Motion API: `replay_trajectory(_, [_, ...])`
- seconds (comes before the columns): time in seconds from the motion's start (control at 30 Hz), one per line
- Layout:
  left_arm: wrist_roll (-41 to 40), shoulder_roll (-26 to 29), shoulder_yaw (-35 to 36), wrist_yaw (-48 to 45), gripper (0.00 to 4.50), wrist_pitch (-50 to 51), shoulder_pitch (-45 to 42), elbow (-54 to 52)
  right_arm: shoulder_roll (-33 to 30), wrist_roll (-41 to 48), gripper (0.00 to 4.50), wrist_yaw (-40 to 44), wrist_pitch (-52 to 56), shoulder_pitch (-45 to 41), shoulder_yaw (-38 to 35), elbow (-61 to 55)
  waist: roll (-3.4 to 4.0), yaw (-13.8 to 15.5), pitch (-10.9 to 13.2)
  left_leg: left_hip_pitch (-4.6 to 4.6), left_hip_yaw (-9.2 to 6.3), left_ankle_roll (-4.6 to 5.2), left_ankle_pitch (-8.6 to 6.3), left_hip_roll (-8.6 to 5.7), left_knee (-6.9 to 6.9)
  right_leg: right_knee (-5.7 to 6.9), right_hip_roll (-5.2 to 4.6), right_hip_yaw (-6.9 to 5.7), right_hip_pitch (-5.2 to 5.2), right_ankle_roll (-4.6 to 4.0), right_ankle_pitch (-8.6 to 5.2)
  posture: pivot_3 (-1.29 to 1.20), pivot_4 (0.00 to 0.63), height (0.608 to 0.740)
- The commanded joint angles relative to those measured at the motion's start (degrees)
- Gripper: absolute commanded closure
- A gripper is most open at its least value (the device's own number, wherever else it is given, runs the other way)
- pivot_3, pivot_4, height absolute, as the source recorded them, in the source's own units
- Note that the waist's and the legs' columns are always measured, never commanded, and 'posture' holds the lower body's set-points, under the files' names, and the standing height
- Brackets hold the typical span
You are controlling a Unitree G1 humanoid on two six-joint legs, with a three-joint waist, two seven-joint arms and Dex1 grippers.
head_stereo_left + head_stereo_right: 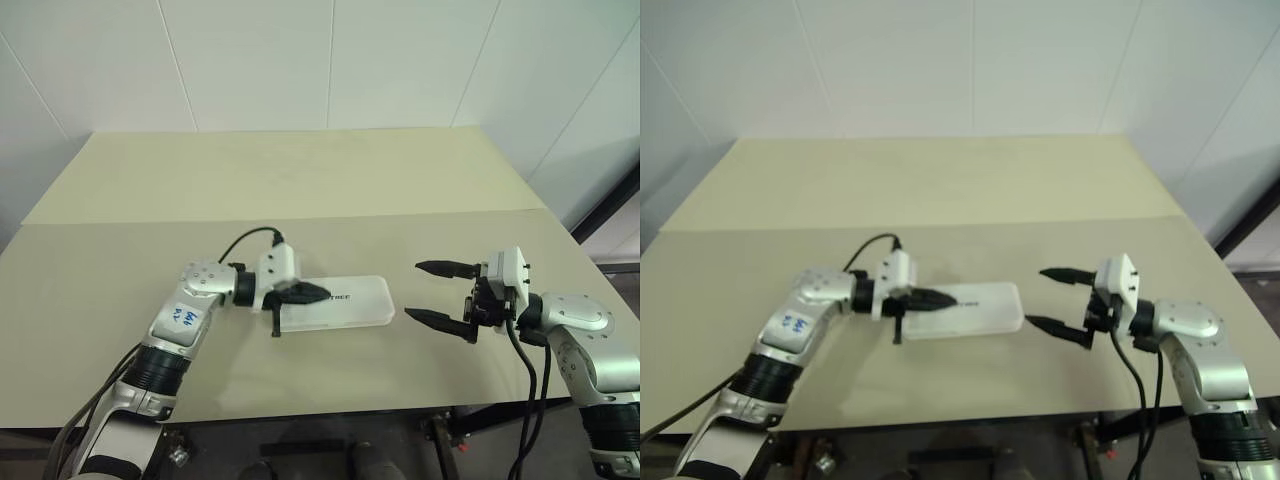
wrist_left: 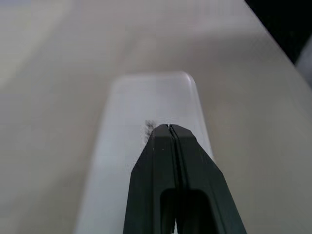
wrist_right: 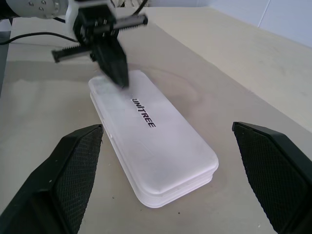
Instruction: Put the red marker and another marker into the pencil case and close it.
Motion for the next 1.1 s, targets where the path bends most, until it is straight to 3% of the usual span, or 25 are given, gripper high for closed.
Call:
replay_trajectory(0.03, [-6.3, 0.0, 5.9, -0.3, 4.46, -1.5, -0.7, -2.4, -0.2, 1.6, 0.00, 0.7, 0.1, 0.3, -1.0, -2.3, 0.00, 0.0, 0.0, 0.00, 0.00, 0.00, 0.00, 0.00, 0.00, 0.00, 0.00, 0.00, 0.00, 0.00, 0.00, 0.00, 0.150, 0.740])
replay_trajectory(0.2, [-10.0, 4.7, 10.3, -4.0, 4.46, -1.5, 2.6, -2.5, -0.6, 1.5, 0.00, 1.6, 0.2, -0.4, -0.7, -1.5, 0.00, -0.1, 0.0, 0.00, 0.00, 0.00, 0.00, 0.00, 0.01, -0.01, 0.00, 0.00, 0.01, 0.01, 0.00, 0.00, 0.150, 0.740])
replay_trajectory(0.67, [-14.9, 10.6, 20.3, -6.3, 0.01, -8.1, 15.6, -3.8, -2.0, -0.1, 0.00, 4.2, -4.5, -0.5, -3.0, 4.2, 0.00, 0.0, 0.0, 0.00, 0.02, 0.00, 0.00, 0.01, -0.02, -0.08, -0.01, 0.00, 0.01, -0.12, -0.06, 0.00, 0.150, 0.740])
replay_trajectory(1.1, [-14.9, 10.8, 19.9, -3.2, 0.01, -7.1, 17.9, -3.9, -2.8, -0.9, 0.00, 4.8, -7.4, -2.5, -3.8, 8.7, 0.00, -0.2, 0.0, 0.02, 0.04, 0.00, 0.00, 0.02, -0.02, -0.07, 0.00, 0.00, 0.00, -0.14, -0.07, 0.00, 0.150, 0.740])
